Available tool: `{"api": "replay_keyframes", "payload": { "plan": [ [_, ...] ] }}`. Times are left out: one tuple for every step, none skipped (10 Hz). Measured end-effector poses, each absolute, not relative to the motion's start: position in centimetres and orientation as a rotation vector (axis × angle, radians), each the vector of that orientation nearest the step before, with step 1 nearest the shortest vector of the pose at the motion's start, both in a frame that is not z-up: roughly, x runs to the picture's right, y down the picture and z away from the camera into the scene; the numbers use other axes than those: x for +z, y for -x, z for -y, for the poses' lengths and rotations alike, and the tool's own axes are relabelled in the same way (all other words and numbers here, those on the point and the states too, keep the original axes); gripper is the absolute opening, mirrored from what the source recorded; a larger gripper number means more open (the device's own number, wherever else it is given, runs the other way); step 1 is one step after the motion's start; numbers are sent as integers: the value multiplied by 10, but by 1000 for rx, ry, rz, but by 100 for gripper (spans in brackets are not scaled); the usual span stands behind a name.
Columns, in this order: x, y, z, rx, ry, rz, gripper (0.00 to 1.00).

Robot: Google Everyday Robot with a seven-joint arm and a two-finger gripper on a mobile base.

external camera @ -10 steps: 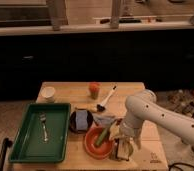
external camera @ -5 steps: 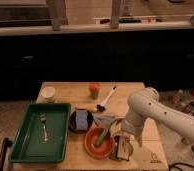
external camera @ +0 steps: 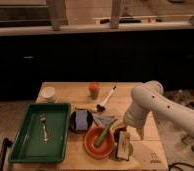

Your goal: Place eraser in plastic cup

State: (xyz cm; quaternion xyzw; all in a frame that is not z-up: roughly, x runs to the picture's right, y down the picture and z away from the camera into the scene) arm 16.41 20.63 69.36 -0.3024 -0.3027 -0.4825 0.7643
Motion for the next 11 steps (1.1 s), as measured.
{"api": "replay_keyframes", "payload": {
  "plan": [
    [696,-164,-195,-1037,654,649,80],
    [696,-165,-189,-1023,651,639,80],
    [696,-166,-189,-1018,651,634,80],
    [696,-167,-189,-1016,652,633,80],
    [696,-166,-189,-1017,651,634,80],
    [696,-165,-189,-1019,652,635,80],
    [696,-166,-189,-1018,652,635,80],
    [696,-166,-189,-1018,651,634,80],
    [696,-166,-189,-1018,652,634,80],
    [696,-165,-189,-1019,651,635,80],
    [696,-166,-189,-1018,652,634,80]
  ]
}}
